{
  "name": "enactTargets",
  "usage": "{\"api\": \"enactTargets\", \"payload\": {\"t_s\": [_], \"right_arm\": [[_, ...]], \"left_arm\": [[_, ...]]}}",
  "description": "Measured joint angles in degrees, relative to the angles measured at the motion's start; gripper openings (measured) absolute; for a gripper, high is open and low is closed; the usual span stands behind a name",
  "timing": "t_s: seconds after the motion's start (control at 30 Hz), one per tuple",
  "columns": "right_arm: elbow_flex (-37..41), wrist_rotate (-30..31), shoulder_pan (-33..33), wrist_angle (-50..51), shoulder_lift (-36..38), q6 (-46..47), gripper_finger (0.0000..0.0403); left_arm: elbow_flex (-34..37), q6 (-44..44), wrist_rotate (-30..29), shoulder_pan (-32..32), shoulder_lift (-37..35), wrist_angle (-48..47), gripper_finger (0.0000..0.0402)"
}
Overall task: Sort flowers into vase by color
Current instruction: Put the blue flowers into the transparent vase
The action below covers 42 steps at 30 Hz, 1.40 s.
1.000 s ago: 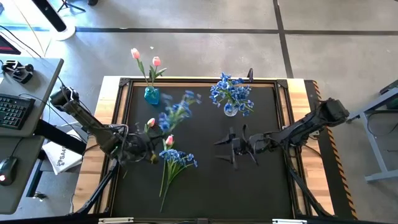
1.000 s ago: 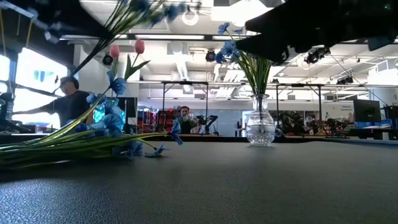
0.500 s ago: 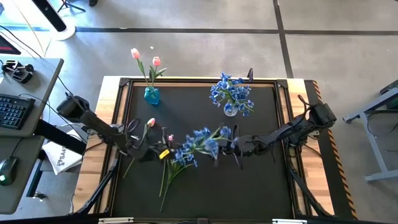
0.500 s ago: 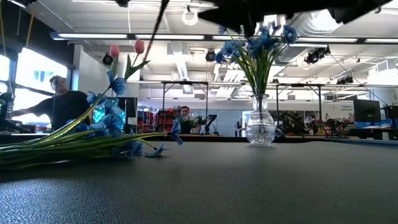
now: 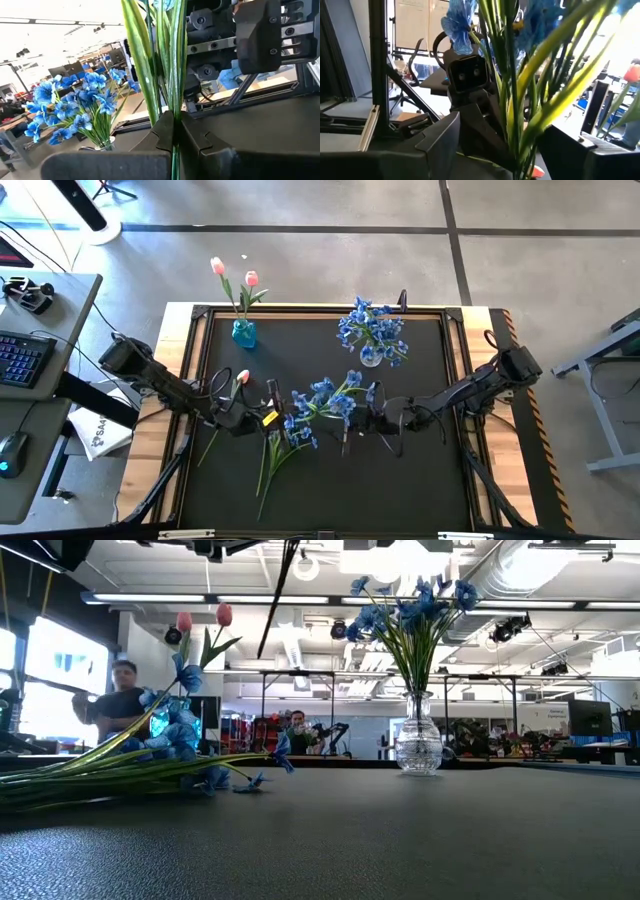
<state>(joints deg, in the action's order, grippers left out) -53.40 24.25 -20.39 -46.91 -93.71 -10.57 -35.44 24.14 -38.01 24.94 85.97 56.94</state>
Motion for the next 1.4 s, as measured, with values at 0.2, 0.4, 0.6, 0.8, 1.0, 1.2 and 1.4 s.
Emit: {"api": "enactTargets", "payload": {"t_s": [0.2, 0.4, 0.6, 0.8, 1.0, 1.2, 1.4], "right_arm": [[-1.1, -3.2, 1.5, 1.9, 0.0, 0.4, 0.0194], [-1.3, -6.4, 3.1, 3.1, 0.1, 2.7, 0.0144], [-1.3, -6.3, 3.6, 4.3, 0.1, 2.7, 0.0086], [-1.3, -3.7, 3.6, 9.0, 1.3, 2.0, 0.0009], [-1.3, 1.0, 3.5, 20.3, 7.0, 4.2, 0.0007], [2.7, 5.0, 3.3, 25.7, 13.7, 7.0, 0.0004], [11.9, 20.1, 2.6, 32.7, 24.5, 12.1, 0.0002]], "left_arm": [[0.0, -1.8, 0.8, -1.1, 0.0, -0.1, 0.0001], [0.0, -3.0, 1.7, -1.8, 0.0, -0.4, 0.0001], [0.0, -4.3, 1.7, -1.8, 0.0, -0.8, 0.0004], [0.0, -7.4, 1.5, -1.8, 0.0, -4.8, 0.0053], [0.0, -9.1, -4.5, -1.7, -0.1, -10.8, 0.0103], [0.0, -9.2, -13.4, -0.7, -0.1, -15.8, 0.0125], [0.0, -9.6, -16.9, 0.5, 0.0, -18.0, 0.0127]]}}
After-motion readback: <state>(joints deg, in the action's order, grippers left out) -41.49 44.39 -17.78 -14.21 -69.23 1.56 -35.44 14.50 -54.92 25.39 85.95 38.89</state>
